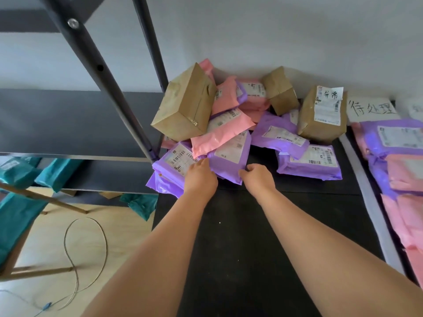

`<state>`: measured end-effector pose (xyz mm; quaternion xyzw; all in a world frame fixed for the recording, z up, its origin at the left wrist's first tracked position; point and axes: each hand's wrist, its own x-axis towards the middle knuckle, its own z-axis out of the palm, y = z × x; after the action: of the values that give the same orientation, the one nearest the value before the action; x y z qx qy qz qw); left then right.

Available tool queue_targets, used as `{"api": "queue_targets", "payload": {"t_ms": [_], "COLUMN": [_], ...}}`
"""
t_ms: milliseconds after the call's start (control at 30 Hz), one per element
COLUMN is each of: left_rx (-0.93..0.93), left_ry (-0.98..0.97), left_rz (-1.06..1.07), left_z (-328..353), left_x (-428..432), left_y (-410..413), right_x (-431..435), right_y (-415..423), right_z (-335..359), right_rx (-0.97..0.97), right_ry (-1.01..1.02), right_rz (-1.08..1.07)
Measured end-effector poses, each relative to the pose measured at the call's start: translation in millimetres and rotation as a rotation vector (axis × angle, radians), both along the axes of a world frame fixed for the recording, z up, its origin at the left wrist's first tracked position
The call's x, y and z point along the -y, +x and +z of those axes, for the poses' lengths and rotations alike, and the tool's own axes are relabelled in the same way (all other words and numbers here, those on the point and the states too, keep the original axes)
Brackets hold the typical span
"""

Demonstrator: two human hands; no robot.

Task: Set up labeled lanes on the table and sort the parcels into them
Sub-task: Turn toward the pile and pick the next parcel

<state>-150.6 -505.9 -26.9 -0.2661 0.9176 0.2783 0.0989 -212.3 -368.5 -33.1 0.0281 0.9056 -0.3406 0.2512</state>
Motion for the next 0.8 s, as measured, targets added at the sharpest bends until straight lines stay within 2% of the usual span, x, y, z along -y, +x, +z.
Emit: {"api": "queue_targets", "payload": {"t_ms": [133,400,800], "left_rx": [0.012,-0.031,-0.102], "left_ry": [-0.028,0.009,0.344], "left_rz": [-0.03,-0.022,0.273], "left_z": [-5,7,59], "left_x": [3,-2,-77], "left_y": [-3,-4,33], "right_x": [8,1,-83], "right_y": [-4,-2,25], "right_z": [-4,7,56], "right_rx": [0.059,-0.083,-0.191], "right_ry": [-0.068,-0.098,-0.221], "right_rz": [-0.094,-0.154,-0.25]}}
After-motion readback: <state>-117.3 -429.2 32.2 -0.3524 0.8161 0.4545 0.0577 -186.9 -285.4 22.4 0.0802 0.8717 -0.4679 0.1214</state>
